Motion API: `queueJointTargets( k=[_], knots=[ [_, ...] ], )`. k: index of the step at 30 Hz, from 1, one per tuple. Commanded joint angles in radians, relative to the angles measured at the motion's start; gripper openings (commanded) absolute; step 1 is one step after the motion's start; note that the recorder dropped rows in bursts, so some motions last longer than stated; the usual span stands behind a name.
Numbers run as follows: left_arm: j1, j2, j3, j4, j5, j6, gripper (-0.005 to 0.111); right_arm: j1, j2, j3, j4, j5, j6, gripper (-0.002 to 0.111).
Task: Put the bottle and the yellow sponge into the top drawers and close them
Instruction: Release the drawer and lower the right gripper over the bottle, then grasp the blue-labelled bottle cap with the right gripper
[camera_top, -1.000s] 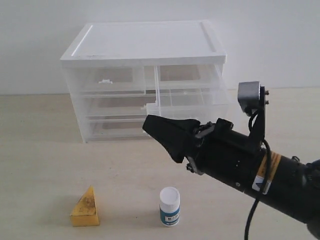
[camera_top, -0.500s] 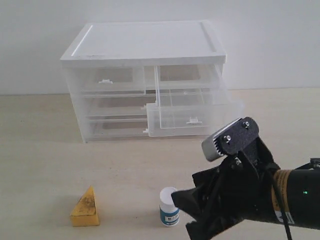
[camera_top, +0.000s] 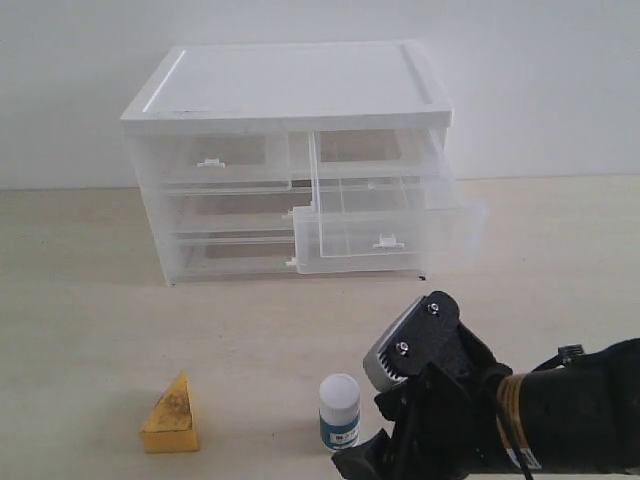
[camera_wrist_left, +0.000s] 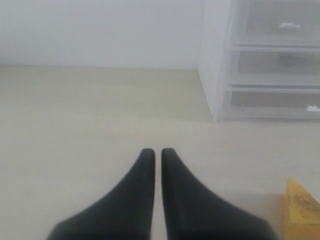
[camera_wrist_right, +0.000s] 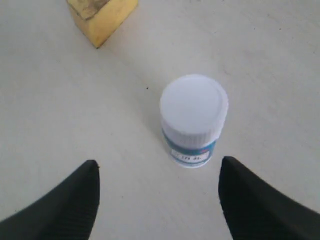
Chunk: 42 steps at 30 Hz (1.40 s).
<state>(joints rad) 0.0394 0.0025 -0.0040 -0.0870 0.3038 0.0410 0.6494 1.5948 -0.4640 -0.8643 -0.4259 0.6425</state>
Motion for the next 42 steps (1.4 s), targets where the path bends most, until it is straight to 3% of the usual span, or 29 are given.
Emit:
queueJointTargets(
  k=[1, 8, 15, 18, 23, 42],
  knots=[
    [-0.003, -0.002, 0.004, 0.001, -0.012, 0.005, 0.004, 0.000, 0.018, -0.053, 0.059, 0.007, -0.025, 0.061],
    [-0.003, -0.002, 0.004, 0.001, -0.012, 0.005, 0.004, 0.033, 0.020, -0.123, 0.070, 0.104, -0.031, 0.061],
    [-0.003, -0.002, 0.004, 0.001, -0.012, 0.005, 0.004, 0.118, 0.020, -0.225, 0.073, 0.366, -0.023, 0.061],
    [-0.003, -0.002, 0.004, 0.001, -0.012, 0.005, 0.004, 0.118, 0.020, -0.227, 0.075, 0.370, -0.006, 0.060],
    [-0.003, -0.002, 0.004, 0.001, -0.012, 0.005, 0.004, 0.118, 0.020, -0.227, 0.075, 0.375, 0.006, 0.048],
    [-0.003, -0.002, 0.004, 0.001, -0.012, 0.005, 0.004, 0.118, 0.021, -0.223, 0.075, 0.358, 0.054, 0.049]
  ],
)
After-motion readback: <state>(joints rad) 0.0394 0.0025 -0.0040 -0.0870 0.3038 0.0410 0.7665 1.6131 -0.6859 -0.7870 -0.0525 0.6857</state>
